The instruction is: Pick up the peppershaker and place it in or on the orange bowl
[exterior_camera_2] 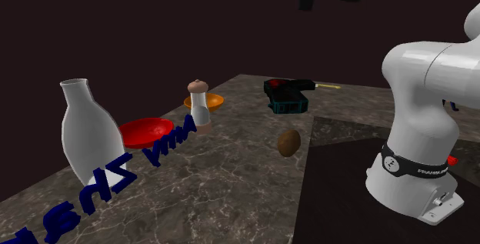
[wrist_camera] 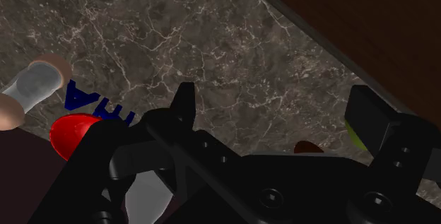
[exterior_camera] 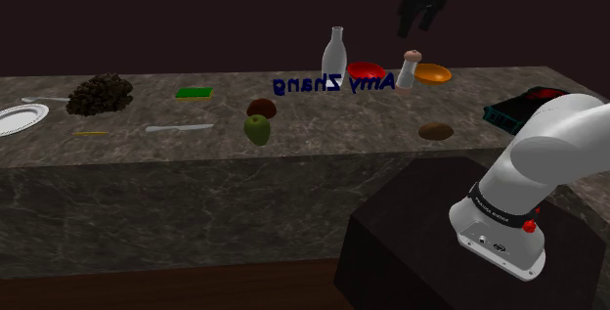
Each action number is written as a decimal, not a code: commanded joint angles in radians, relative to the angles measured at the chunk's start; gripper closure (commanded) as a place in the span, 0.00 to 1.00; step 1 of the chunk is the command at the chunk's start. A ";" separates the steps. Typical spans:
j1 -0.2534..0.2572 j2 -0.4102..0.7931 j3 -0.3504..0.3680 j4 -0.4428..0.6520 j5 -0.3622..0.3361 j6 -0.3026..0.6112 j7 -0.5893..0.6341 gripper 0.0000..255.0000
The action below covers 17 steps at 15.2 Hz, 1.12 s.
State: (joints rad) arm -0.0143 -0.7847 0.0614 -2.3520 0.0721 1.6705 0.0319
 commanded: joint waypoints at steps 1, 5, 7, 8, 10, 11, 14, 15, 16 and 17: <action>0.000 0.000 0.000 0.000 0.000 0.000 0.000 0.00; -0.028 0.056 -0.063 -0.023 -0.054 0.068 -0.086 0.00; -0.041 0.091 -0.095 -0.028 -0.079 0.103 -0.127 0.00; -0.048 0.111 -0.110 -0.028 -0.091 0.121 -0.148 0.00; -0.061 0.152 -0.141 -0.025 -0.114 0.158 -0.188 0.00; -0.067 0.175 -0.156 -0.022 -0.125 0.176 -0.208 0.00; -0.084 0.247 -0.202 -0.005 -0.153 0.229 -0.267 0.00; -0.089 0.274 -0.217 0.003 -0.161 0.247 -0.286 0.00; -0.094 0.300 -0.232 0.013 -0.168 0.264 -0.306 0.00; -0.099 0.328 -0.246 0.023 -0.175 0.281 -0.325 0.00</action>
State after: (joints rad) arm -0.1084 -0.4845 -0.1706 -2.3350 -0.0952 1.9291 -0.2736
